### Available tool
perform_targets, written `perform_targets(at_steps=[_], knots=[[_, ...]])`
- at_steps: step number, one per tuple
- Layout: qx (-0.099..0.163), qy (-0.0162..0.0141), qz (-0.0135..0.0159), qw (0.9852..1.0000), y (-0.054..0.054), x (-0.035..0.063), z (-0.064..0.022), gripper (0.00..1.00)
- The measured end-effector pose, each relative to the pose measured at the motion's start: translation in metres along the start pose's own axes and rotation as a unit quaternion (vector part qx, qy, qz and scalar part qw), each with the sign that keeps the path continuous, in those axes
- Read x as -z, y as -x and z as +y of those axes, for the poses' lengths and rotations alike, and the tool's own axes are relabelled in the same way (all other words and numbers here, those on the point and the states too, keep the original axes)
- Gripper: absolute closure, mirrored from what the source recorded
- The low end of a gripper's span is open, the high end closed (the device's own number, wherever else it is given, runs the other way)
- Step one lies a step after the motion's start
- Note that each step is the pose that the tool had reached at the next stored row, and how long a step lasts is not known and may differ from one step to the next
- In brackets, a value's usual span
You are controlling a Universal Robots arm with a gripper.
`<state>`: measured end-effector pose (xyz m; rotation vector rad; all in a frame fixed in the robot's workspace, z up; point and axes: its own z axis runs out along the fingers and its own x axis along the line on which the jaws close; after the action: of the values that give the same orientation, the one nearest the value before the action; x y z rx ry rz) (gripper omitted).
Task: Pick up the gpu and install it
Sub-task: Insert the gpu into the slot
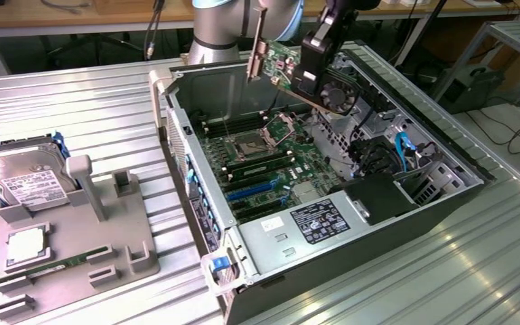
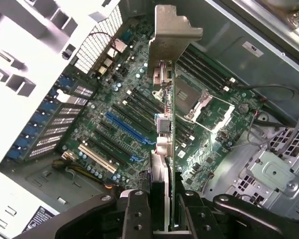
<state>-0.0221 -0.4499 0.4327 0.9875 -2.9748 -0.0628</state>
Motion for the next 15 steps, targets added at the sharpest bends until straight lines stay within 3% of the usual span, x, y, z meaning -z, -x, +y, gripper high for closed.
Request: perform_targets(at_steps=[7,15], knots=[[0.051,0.0003,0.0021,0.9987,0.0,0.0001,0.0,0.73],[0.093,0.0006,0.0038,0.9956,0.0,0.0001,0.0,0.73]])
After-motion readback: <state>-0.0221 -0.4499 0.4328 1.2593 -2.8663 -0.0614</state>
